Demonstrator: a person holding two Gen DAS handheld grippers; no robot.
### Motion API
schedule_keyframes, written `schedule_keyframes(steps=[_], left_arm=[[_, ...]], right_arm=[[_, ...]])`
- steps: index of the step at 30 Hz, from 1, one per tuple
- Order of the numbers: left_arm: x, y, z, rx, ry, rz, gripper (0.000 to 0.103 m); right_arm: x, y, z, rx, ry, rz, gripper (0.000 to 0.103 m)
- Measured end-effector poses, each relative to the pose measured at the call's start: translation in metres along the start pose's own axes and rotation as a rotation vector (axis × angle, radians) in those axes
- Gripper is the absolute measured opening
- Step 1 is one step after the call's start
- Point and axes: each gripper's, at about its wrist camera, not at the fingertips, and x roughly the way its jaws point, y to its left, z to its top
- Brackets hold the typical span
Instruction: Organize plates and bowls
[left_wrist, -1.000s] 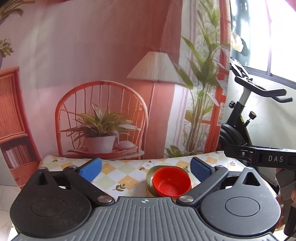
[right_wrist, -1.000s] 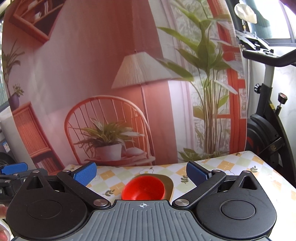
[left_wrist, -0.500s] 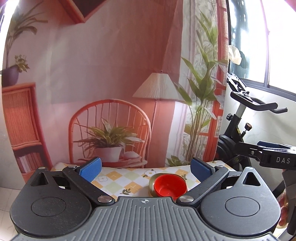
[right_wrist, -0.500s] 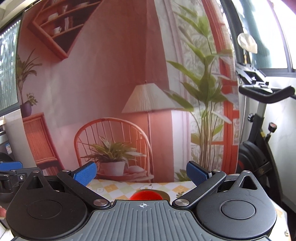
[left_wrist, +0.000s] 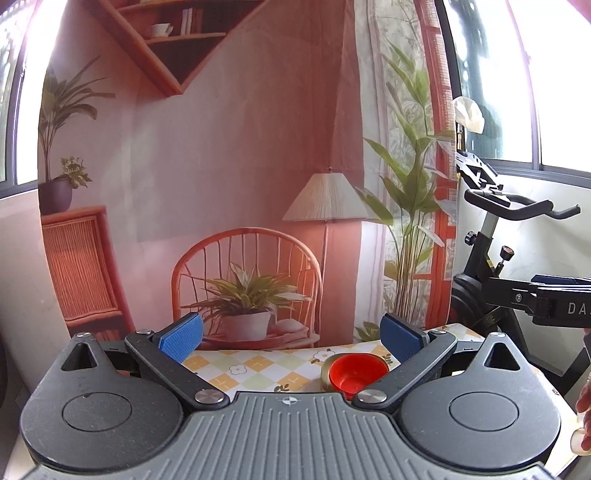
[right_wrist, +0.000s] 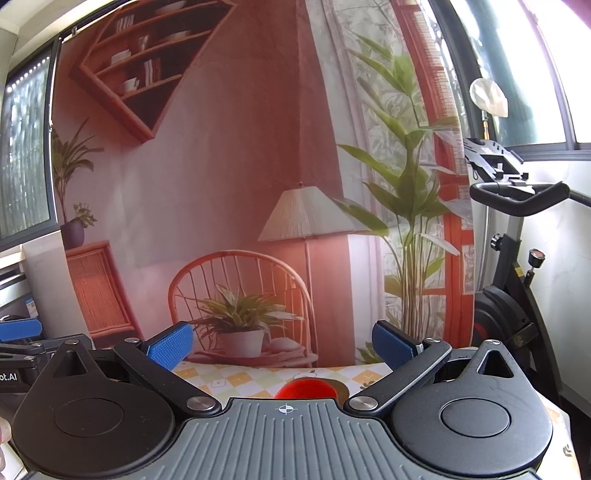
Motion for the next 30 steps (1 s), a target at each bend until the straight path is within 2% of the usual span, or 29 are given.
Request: schedule_keyframes(steps=[7,30], left_arm=[[-0.009,0.003,0.001,-0.029,-0.004,-0.031,0.103],[-0.014,0.007,0.0,-0.051,0.001,-0.006,0.103]], right_arm=[[-0.008,0.008,0.0,-0.011,0.002,0.012,0.103],[-0.012,0.015,0.0,-0.007,0.007,0.0,0.103]])
